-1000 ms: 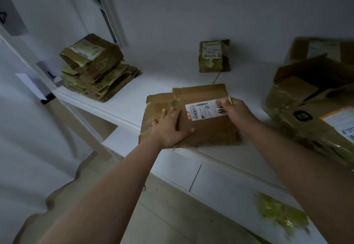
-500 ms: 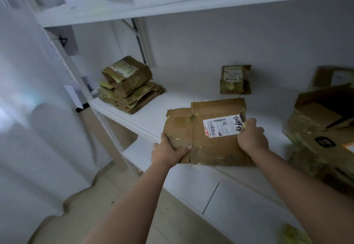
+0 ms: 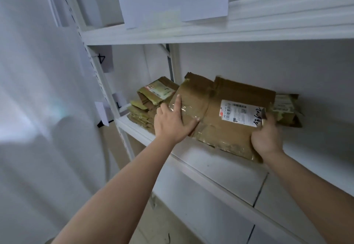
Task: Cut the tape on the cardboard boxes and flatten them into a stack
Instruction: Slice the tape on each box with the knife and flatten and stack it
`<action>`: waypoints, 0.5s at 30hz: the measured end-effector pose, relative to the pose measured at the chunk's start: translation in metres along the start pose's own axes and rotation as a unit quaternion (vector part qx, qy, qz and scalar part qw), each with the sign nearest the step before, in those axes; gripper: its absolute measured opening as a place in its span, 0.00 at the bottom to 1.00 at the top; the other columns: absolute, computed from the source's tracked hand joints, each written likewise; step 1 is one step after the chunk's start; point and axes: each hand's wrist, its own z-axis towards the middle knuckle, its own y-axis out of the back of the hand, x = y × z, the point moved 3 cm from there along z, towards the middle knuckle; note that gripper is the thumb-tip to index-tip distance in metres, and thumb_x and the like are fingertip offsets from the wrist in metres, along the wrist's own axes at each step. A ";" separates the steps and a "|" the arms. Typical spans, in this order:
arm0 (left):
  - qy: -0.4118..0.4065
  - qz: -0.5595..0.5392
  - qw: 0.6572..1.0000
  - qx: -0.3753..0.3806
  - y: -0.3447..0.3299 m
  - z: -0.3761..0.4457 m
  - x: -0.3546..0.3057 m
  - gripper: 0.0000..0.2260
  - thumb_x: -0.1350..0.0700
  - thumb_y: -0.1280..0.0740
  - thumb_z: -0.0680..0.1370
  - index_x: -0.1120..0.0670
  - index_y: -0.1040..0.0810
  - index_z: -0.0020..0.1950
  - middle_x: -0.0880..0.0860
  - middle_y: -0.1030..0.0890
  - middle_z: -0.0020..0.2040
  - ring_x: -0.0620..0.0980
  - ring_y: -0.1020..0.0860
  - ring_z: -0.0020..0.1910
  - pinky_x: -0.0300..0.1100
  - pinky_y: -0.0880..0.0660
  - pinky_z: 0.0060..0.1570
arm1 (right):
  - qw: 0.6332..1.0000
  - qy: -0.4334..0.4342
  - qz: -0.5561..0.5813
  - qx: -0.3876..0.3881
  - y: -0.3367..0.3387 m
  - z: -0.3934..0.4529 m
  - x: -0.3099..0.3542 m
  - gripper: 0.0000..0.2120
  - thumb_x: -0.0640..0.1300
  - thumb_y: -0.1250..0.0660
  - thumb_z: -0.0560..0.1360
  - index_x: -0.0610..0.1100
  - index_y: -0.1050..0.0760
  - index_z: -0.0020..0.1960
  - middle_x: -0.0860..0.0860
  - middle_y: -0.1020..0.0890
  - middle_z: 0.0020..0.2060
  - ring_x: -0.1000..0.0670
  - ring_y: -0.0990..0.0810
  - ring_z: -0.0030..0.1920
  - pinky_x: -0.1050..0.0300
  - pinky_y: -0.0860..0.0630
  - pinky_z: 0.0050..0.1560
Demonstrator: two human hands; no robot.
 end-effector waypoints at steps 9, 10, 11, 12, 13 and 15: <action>-0.038 0.009 0.999 -0.017 0.026 0.134 0.135 0.43 0.24 0.53 0.71 0.47 0.50 0.79 0.63 0.32 0.64 0.63 0.32 0.63 0.51 0.33 0.60 | 0.999 0.021 0.018 -0.021 -0.105 0.011 0.137 0.16 0.41 0.47 0.81 0.41 0.39 0.68 0.36 0.33 0.60 0.33 0.27 0.55 0.47 0.31 0.54; -0.045 0.016 0.999 -0.017 0.026 0.148 0.144 0.44 0.23 0.52 0.71 0.47 0.49 0.79 0.63 0.32 0.64 0.63 0.32 0.63 0.51 0.33 0.59 | 0.999 0.015 0.018 -0.023 -0.116 0.013 0.147 0.16 0.41 0.47 0.81 0.41 0.39 0.68 0.36 0.33 0.61 0.33 0.27 0.56 0.46 0.31 0.55; -0.054 0.024 0.998 -0.015 0.025 0.161 0.153 0.44 0.23 0.51 0.70 0.48 0.49 0.79 0.63 0.32 0.63 0.63 0.32 0.63 0.51 0.32 0.59 | 1.000 0.006 0.018 -0.024 -0.127 0.016 0.155 0.16 0.41 0.48 0.81 0.41 0.39 0.68 0.37 0.33 0.61 0.33 0.27 0.56 0.45 0.31 0.56; -0.062 0.030 0.998 -0.011 0.024 0.173 0.160 0.44 0.23 0.50 0.70 0.48 0.48 0.79 0.63 0.32 0.63 0.64 0.32 0.63 0.51 0.32 0.59 | 1.000 -0.005 0.019 -0.024 -0.137 0.019 0.161 0.16 0.41 0.48 0.81 0.42 0.39 0.68 0.37 0.33 0.61 0.32 0.27 0.56 0.44 0.31 0.57; -0.071 0.033 0.997 -0.006 0.023 0.185 0.165 0.44 0.23 0.49 0.70 0.48 0.48 0.79 0.64 0.32 0.63 0.64 0.32 0.63 0.52 0.32 0.60 | 0.999 -0.014 0.020 -0.024 -0.146 0.022 0.166 0.16 0.41 0.48 0.81 0.42 0.39 0.68 0.37 0.34 0.61 0.32 0.27 0.57 0.43 0.31 0.58; -0.086 0.033 0.996 -0.001 0.019 0.207 0.176 0.44 0.23 0.48 0.69 0.47 0.47 0.79 0.64 0.32 0.63 0.64 0.32 0.63 0.53 0.31 0.60 | 0.999 -0.032 0.024 -0.026 -0.163 0.027 0.176 0.15 0.41 0.48 0.81 0.42 0.39 0.67 0.37 0.34 0.62 0.33 0.27 0.58 0.43 0.31 0.60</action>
